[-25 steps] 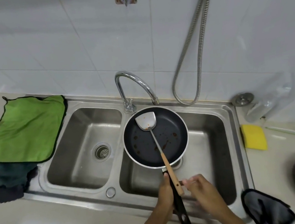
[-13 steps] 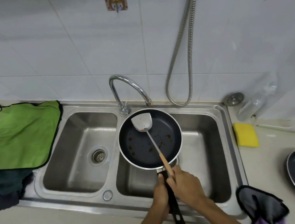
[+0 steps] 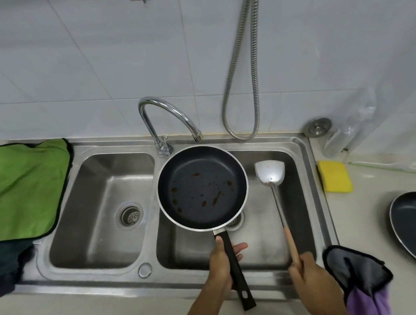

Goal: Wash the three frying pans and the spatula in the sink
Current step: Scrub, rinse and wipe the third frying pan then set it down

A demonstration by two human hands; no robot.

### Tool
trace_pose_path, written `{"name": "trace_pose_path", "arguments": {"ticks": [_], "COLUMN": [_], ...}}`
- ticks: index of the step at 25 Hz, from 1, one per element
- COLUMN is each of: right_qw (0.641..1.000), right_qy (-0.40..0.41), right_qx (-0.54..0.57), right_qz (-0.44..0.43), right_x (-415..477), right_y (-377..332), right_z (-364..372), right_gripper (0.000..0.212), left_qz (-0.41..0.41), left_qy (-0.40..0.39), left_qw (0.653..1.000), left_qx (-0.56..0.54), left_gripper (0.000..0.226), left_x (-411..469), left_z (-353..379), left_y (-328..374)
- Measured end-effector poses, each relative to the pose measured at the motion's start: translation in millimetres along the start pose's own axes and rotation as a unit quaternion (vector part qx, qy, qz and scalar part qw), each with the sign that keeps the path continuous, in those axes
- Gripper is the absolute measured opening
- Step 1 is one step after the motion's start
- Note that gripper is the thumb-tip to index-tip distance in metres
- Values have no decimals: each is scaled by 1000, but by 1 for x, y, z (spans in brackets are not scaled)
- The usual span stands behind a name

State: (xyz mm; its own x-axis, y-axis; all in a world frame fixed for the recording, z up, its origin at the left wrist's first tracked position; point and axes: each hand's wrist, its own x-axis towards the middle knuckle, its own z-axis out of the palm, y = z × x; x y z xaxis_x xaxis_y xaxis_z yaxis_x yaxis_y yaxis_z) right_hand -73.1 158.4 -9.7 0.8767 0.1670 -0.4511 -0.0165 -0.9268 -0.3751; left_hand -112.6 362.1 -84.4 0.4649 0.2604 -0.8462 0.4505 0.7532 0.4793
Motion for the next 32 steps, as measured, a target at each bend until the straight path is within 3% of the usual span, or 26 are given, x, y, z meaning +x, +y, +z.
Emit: {"name": "trace_pose_path", "arguments": {"ticks": [10, 22, 24, 26, 28, 30, 32], "right_qw": [999, 995, 997, 991, 987, 964, 949], "right_qy": [-36, -69, 7, 66, -25, -165, -198], "right_qx": [-15, -4, -78, -46, 83, 184, 236], "right_qz": [37, 65, 6, -103, -137, -95, -69], "right_x": [76, 86, 83, 70, 50, 33, 30], "right_y": [-15, -6, -10, -25, -51, -70, -77], "right_z": [33, 38, 38, 39, 45, 58, 69], "right_gripper": [25, 31, 33, 26, 15, 20, 24], "left_qz": [-1, 2, 7, 8, 0, -12, -25], "left_qy": [8, 11, 5, -2, 6, 30, 50], "left_qw": [1000, 1000, 1000, 1000, 1000, 999, 997], "left_qx": [4, 14, 15, 12, 22, 44, 59], "left_gripper": [50, 50, 49, 53, 59, 61, 59], "left_x": [5, 0, 2, 3, 1, -5, -7], "left_z": [0, 1, 0, 0, 1, 4, 5], "left_y": [-8, -5, -5, -5, -4, 1, 5]}}
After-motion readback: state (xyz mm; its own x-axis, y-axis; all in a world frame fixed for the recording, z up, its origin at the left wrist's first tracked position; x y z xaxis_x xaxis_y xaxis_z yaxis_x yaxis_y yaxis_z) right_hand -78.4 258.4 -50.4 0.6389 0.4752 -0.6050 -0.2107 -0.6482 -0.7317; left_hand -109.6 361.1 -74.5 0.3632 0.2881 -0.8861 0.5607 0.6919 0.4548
